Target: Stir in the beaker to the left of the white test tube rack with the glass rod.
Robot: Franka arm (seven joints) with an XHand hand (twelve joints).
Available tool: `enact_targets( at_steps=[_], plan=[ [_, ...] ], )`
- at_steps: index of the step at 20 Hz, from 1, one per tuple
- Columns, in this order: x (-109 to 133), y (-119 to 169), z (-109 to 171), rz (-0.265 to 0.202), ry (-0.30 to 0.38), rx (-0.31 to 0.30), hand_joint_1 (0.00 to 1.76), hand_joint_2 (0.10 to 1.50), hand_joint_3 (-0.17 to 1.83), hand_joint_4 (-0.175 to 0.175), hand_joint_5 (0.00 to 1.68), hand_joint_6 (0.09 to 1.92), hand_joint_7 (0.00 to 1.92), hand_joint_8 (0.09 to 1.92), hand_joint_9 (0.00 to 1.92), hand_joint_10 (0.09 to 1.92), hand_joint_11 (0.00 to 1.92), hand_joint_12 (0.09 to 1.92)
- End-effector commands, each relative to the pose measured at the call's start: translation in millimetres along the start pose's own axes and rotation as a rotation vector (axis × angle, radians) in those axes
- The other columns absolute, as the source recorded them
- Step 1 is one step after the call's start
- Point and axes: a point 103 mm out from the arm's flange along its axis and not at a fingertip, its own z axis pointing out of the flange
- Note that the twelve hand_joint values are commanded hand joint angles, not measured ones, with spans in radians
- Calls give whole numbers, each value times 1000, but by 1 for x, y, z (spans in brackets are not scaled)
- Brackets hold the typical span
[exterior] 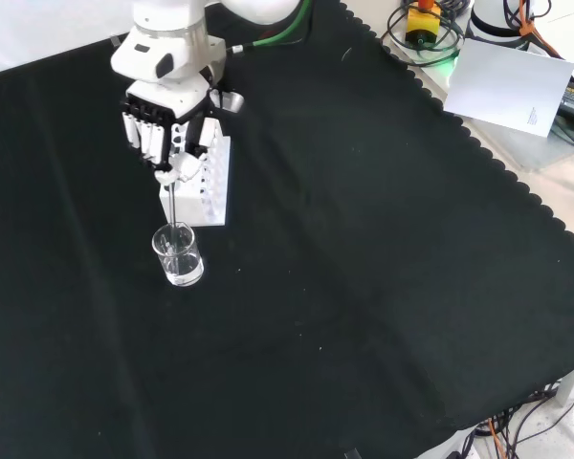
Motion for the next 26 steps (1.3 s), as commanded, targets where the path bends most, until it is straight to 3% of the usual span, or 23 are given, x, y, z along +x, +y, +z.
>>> enact_targets(
  at_steps=[1,6,11,20,26],
  plan=[
    [-44,-13,5,57,-5,22,1307,803,462,-175,1193,427,1205,1020,1747,524,1462,1012],
    [-43,-34,-3,53,-44,28,1306,806,458,-175,1193,426,1204,1020,1745,526,1462,1012],
    [-19,-43,-12,43,-40,18,1306,808,454,-175,1193,424,1203,1020,1745,528,1462,1011],
    [25,-14,-25,-32,-40,-10,1306,811,447,-175,1194,421,1202,1021,1743,531,1463,1011],
    [22,9,-12,-52,-25,2,1306,814,442,-175,1195,418,1201,1021,1742,533,1462,1010]
  ],
)
